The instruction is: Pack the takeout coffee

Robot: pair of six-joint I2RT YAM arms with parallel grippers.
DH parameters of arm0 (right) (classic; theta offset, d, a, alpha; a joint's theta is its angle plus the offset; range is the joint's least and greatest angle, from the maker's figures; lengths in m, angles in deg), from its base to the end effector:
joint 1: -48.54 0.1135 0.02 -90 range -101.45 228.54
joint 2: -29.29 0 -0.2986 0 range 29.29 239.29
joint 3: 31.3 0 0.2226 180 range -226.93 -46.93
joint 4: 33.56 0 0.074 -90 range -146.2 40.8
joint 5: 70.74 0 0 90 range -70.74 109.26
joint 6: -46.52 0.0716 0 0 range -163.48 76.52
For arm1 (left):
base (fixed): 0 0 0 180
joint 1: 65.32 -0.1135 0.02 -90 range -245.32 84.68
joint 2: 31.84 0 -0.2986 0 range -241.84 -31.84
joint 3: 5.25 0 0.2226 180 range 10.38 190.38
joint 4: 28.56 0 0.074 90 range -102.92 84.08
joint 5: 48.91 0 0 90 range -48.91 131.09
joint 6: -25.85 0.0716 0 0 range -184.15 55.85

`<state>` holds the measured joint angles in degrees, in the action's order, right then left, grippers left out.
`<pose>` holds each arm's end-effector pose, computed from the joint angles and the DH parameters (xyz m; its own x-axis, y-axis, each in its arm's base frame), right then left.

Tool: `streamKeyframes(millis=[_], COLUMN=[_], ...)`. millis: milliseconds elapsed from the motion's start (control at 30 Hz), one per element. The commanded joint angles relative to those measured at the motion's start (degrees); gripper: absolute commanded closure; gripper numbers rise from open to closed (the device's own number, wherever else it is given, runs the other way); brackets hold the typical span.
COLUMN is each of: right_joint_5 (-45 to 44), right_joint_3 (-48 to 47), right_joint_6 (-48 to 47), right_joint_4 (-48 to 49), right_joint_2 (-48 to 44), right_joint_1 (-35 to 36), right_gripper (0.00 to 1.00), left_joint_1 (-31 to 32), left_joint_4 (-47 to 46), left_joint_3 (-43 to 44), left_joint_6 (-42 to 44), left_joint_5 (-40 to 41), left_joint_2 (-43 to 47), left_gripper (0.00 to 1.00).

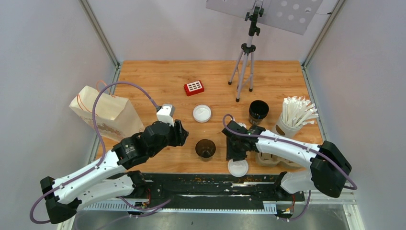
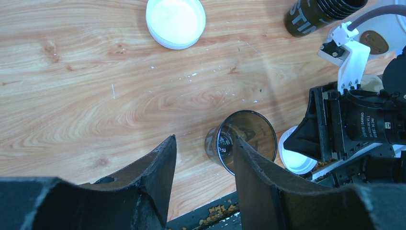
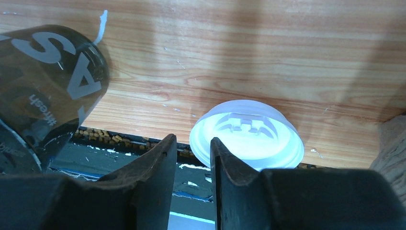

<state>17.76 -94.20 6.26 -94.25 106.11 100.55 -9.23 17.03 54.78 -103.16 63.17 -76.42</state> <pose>0.1287 0.1617 0.2103 -0.9815 -0.0173 -0.1908 -0.0535 0.9811 0.1862 0.1023 -0.1039 0.3119 -0.5876 -0.1714 -0.7908 0.2803 0.8736 -0.3977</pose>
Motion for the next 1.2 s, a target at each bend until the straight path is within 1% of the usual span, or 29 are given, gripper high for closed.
streamKeyframes(millis=[0,200,333,467,600,733,867,1033,1133,1167], right_joint_5=[0.4,-0.8,-1.5,-2.0,-2.8,-2.9,-4.5,-7.4,-6.2,-5.3], right_joint_3=[0.4,-2.5,-2.8,-2.0,-2.0,-1.8,-3.0,-6.1,-7.6,-8.5], right_joint_6=[3.1,3.9,4.8,4.4,3.6,2.5,-1.9,-5.7,-8.3,-9.1], right_joint_4=[2.0,-0.6,-0.7,1.1,0.9,1.3,0.5,-1.8,-1.6,-1.6], right_joint_2=[1.0,7.1,8.5,7.2,6.8,6.4,4.5,-0.2,-3.6,-4.5], right_joint_1=[0.4,0.3,0.3,0.3,0.3,0.3,0.3,0.3,0.1,0.0], right_gripper=[0.68,0.7,0.72,0.8,0.88,1.0,1.0,1.0,1.0,1.0], left_joint_1=[-0.4,-0.3,-0.3,-0.2,-0.3,-0.3,-0.3,-0.3,-0.3,-0.3], left_joint_4=[-0.5,-0.1,0.1,0.1,0.0,0.0,0.7,0.8,-1.3,-2.2], left_joint_3=[0.3,0.1,-0.1,-0.4,-0.4,-0.2,0.4,1.7,1.7,1.5], left_joint_6=[0.7,0.5,0.6,0.4,0.3,0.2,0.9,3.2,6.1,8.2], left_joint_5=[1.0,1.1,1.4,1.6,1.5,1.2,1.0,0.9,-0.8,-1.8], left_joint_2=[0.5,0.8,1.2,1.6,1.4,1.4,1.5,2.0,3.0,3.5], left_gripper=[0.45,0.44,0.45,0.44,0.44,0.44,0.44,0.44,0.42,0.41])
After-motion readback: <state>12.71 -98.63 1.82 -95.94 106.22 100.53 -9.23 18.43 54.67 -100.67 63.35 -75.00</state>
